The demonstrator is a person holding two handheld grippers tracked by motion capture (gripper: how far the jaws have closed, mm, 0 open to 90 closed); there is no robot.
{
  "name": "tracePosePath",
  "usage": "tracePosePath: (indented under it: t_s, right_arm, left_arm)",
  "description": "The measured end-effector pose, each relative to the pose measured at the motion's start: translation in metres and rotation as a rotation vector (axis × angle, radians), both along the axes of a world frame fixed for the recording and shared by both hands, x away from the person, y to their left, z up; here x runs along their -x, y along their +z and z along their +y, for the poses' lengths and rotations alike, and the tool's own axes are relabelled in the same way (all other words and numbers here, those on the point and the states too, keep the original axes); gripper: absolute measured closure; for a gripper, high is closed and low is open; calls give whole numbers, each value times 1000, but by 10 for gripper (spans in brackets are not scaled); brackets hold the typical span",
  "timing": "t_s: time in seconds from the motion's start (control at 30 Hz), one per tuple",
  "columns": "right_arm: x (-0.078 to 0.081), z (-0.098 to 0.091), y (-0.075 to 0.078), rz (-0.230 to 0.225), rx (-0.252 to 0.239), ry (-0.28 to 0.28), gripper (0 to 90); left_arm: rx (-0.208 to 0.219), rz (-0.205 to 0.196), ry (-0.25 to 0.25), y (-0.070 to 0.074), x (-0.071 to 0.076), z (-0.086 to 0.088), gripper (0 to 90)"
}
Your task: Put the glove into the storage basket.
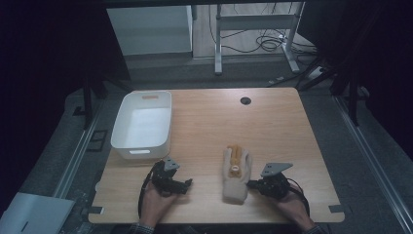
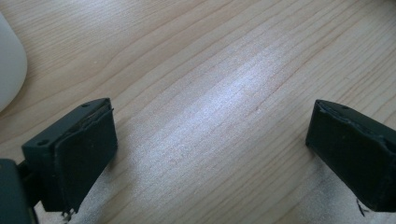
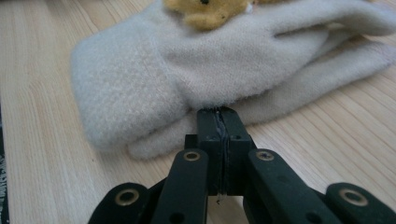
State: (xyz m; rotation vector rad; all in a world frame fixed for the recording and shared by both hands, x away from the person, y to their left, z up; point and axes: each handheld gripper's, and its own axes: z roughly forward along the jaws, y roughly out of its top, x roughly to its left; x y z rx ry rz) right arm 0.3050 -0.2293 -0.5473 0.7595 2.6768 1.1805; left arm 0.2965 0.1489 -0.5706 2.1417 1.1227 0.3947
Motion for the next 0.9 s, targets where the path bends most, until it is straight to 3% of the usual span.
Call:
tracePosePath:
  t_s: [0.9]
  right_arm:
    - [-15, 51, -5, -20, -1, 18, 850]
  left_arm:
    - [-1, 0, -1, 0, 0, 0, 19]
